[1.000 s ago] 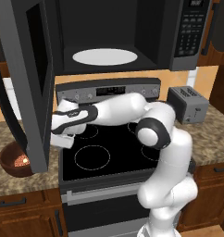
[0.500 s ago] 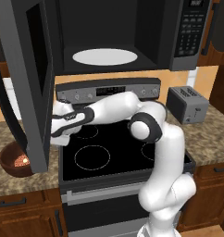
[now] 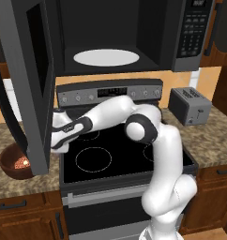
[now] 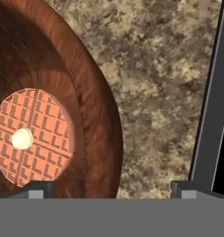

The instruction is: Open the microwave, place the bowl with waffle inside the microwave, then close the microwave door and turn it on.

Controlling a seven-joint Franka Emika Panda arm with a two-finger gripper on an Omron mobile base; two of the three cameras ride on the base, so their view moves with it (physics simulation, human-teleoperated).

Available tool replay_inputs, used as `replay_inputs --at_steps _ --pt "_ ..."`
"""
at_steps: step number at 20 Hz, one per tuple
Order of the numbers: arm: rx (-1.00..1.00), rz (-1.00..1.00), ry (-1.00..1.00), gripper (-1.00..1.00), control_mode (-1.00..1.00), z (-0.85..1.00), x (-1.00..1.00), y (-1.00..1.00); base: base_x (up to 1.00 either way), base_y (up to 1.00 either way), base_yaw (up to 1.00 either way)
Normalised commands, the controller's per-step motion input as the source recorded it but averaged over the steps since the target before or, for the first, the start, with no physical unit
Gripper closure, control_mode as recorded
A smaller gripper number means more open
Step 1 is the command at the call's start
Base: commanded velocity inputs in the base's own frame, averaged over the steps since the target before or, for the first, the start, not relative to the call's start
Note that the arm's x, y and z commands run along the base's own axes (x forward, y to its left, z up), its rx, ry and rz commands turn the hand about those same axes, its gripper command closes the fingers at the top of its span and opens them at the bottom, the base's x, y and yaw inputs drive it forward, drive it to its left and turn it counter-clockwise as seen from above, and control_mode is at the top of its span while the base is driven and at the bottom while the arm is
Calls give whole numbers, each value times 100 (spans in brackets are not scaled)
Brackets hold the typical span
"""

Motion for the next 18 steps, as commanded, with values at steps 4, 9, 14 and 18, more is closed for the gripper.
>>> replay_inputs --at_steps 4,9,14,18 --pt "-6 0 -2 -100 -100 -25 4 16 0 0 0" --pt "-7 0 -2 100 -100 -23 0 9 0 0 0" --pt "-3 0 -1 100 -100 -26 0 -3 0 0 0" --pt "0 -1 -2 100 -100 -25 0 -36 0 0 0"
